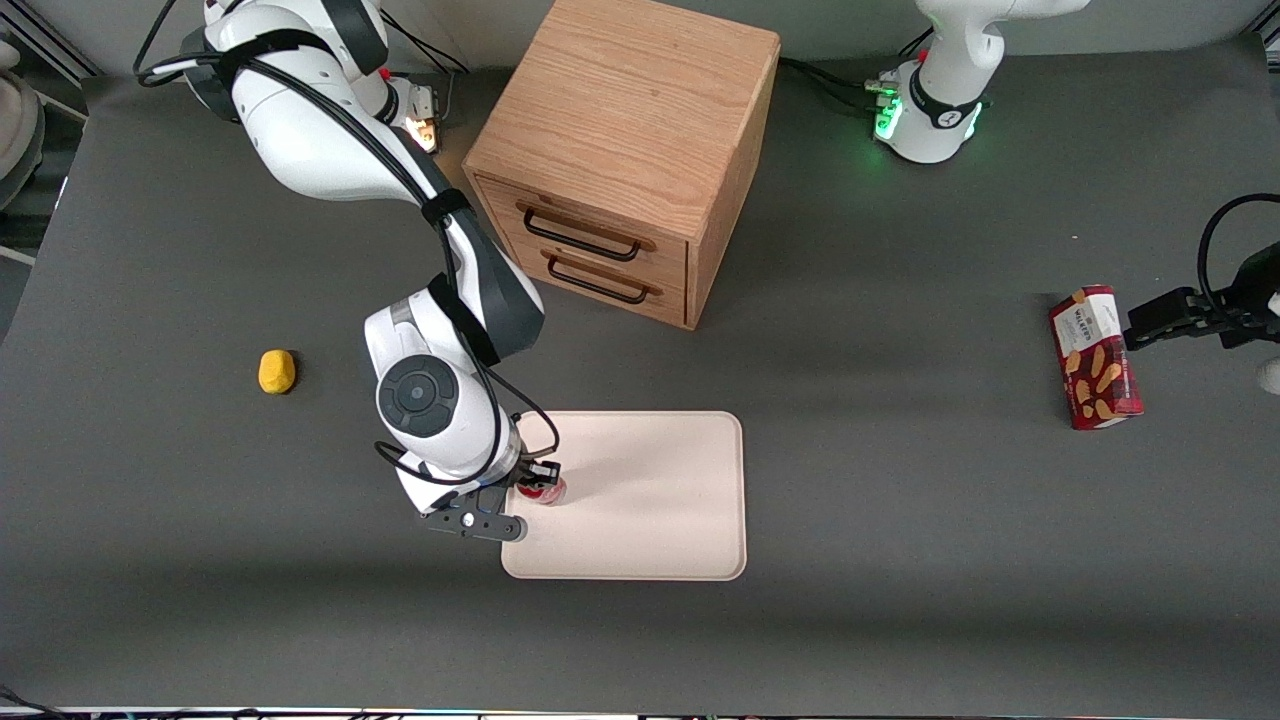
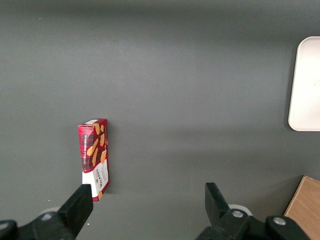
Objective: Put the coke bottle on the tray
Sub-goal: 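Lower the bottle onto the white tray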
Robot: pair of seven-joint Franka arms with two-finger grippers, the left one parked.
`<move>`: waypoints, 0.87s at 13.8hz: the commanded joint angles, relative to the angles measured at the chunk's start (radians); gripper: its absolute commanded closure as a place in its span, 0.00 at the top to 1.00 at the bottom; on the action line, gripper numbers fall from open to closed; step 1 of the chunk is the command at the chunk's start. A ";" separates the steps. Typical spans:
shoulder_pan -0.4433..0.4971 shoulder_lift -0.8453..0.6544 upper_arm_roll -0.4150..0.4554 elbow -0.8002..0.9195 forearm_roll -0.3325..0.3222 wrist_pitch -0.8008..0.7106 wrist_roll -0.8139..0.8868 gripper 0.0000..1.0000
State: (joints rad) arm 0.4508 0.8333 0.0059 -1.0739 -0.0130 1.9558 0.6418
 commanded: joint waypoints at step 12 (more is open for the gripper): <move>0.005 -0.002 -0.001 -0.001 -0.021 0.028 0.038 1.00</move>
State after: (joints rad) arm 0.4510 0.8463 0.0059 -1.0736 -0.0193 1.9816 0.6472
